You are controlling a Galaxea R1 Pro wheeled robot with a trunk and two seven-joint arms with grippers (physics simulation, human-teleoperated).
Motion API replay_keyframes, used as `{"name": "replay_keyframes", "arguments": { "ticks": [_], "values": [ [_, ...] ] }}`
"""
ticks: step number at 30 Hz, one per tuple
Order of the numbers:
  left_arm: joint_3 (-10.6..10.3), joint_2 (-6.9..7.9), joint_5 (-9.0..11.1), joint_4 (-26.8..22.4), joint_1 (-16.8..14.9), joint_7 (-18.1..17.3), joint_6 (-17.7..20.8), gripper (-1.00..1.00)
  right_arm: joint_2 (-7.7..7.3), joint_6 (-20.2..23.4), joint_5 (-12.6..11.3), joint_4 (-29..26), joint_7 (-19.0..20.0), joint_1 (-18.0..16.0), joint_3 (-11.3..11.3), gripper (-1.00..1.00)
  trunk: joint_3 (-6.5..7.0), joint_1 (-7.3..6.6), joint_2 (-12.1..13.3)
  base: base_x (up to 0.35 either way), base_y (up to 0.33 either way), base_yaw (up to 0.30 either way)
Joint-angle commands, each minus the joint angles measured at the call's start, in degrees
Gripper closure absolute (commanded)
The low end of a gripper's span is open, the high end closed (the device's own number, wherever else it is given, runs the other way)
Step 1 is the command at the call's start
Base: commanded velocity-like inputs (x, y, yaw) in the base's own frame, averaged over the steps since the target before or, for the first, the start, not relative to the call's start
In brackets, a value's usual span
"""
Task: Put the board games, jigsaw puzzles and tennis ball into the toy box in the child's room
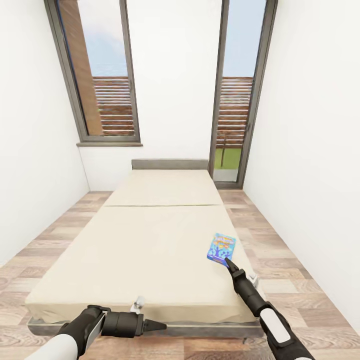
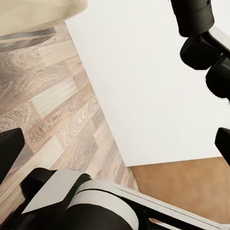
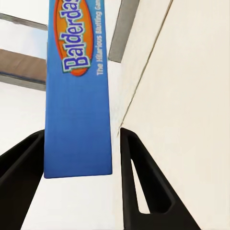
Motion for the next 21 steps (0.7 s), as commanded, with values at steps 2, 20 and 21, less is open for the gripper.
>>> {"name": "replay_keyframes", "arguments": {
  "ticks": [2, 20, 21],
  "values": [
    [0.41, -0.03, -0.58, -0.06, -0.01, -0.34, 0.61, -1.00, 0.00, 1.35, -0.46, -0.95, -0.16, -0.03, 0.92, 1.00, 0.30, -0.45, 0.79, 0.000, 0.000, 0.000],
    [0.36, -0.05, -0.59, -0.06, -0.01, -0.02, 0.61, -1.00, -0.07, 6.46, 1.26, -6.31, -2.57, -0.02, 1.89, 1.00, 3.53, -4.40, 8.01, 0.000, 0.000, 0.000],
    [0.36, -0.04, -0.59, -0.06, -0.01, -0.01, 0.61, -1.00, -0.04, 6.86, 2.44, -7.01, -3.37, -0.02, 1.87, 1.00, 3.71, -4.62, 8.41, 0.000, 0.000, 0.000]
  ]
}}
